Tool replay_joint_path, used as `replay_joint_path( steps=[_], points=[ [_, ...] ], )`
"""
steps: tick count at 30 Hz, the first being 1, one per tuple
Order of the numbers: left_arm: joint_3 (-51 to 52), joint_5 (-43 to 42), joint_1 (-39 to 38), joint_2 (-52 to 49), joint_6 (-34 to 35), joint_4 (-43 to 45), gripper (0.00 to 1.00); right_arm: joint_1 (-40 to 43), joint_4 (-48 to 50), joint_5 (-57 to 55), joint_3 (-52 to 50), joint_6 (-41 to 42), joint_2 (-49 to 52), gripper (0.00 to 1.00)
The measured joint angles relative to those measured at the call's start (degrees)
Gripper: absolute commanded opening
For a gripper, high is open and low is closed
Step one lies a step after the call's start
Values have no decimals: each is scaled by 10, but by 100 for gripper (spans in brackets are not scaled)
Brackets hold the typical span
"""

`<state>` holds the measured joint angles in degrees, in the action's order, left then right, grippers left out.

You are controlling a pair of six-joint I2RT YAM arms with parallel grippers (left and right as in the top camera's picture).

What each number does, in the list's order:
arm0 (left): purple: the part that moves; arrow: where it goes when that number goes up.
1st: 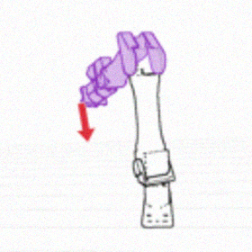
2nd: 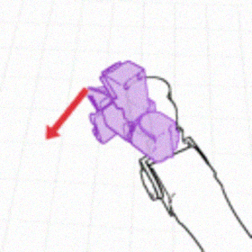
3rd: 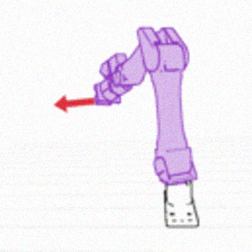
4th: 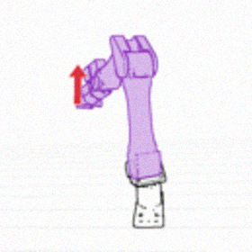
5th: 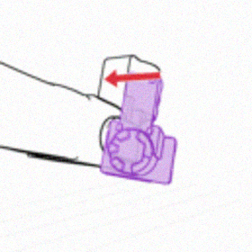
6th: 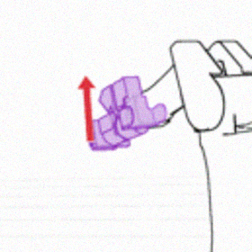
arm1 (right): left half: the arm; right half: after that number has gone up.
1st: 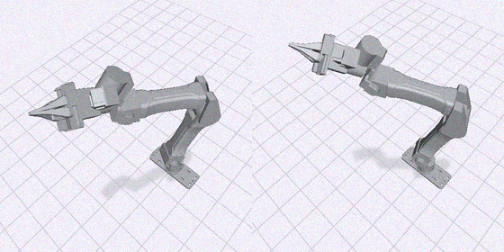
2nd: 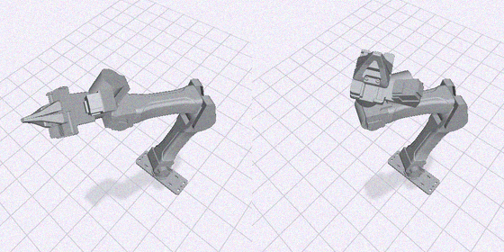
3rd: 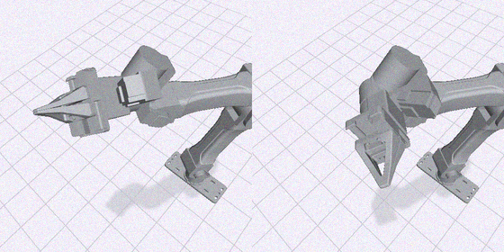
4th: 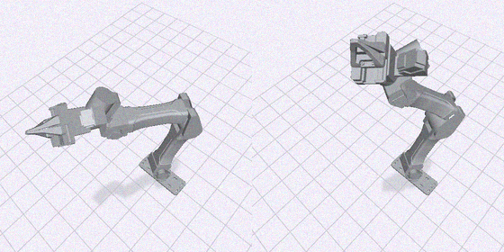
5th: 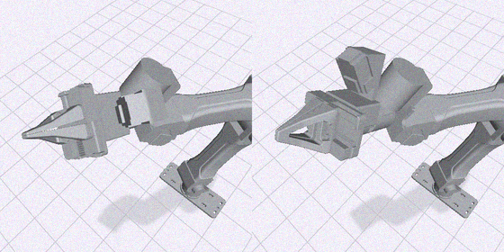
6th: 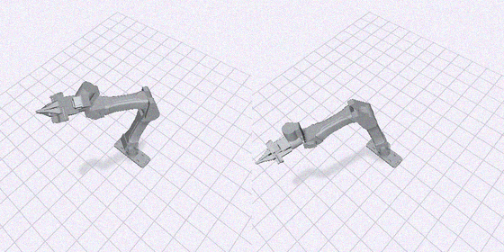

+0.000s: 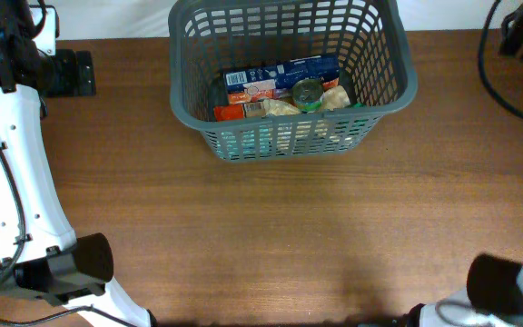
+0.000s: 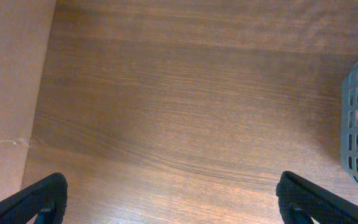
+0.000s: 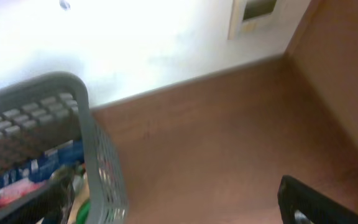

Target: Pack container

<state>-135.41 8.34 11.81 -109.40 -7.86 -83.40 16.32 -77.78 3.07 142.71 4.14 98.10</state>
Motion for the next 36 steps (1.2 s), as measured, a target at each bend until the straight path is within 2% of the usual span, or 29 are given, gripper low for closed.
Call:
replay_joint_path(
  steps=[5, 10, 17, 20, 22, 26, 36],
  points=[
    [0, 0, 0, 0, 0, 0, 99, -2, 168, -18, -171, 0, -184, 99],
    [0, 0, 0, 0, 0, 0, 99, -36, 361, -22, -430, 0, -443, 99],
    [0, 0, 0, 0, 0, 0, 99, -105, 395, -26, -795, 0, -712, 99],
    [0, 0, 0, 0, 0, 0, 99, -124, 426, -26, -934, 1, -779, 99],
    [0, 0, 0, 0, 0, 0, 99, -128, 485, -27, -1026, 2, -822, 99],
    [0, 0, 0, 0, 0, 0, 99, -129, 552, -28, -1154, 4, -884, 99],
    [0, 0, 0, 0, 0, 0, 99, -130, 564, -30, -1298, 6, -954, 99]
  ],
)
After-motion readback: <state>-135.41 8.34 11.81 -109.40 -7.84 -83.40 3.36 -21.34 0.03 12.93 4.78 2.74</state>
